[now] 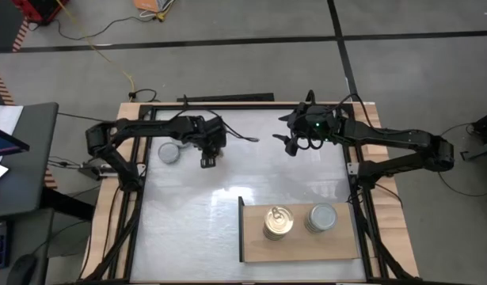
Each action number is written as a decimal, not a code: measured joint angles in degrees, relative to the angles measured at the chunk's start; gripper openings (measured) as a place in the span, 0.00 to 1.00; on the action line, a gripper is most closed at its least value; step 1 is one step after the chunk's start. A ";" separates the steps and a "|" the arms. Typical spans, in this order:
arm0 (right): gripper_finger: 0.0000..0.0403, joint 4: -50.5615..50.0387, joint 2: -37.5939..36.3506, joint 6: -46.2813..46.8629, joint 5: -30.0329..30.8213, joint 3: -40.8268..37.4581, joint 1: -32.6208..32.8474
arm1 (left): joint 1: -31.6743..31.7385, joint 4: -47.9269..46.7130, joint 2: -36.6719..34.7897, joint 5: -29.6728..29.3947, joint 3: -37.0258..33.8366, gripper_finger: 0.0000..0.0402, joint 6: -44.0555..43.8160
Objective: Stack canned seafood by type on shelf
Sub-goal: Stack the blue pink tuna can on top of the blue pink tuna can on the shelf
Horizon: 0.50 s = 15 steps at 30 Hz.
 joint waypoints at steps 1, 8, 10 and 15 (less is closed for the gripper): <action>0.82 0.05 0.00 -0.35 -0.02 0.00 0.02 | -0.40 0.66 -1.13 -0.52 0.52 0.44 -0.01; 0.82 5.69 0.22 -1.17 -5.83 -0.02 -0.01 | -1.77 17.04 -10.34 -1.28 1.90 0.44 0.39; 0.82 8.57 0.20 -1.18 -8.78 -0.02 0.56 | -1.90 23.31 -12.28 1.53 1.95 0.44 1.31; 0.82 13.32 0.20 -1.24 -9.96 -0.02 4.00 | -3.30 36.02 -13.30 8.26 1.95 0.44 3.27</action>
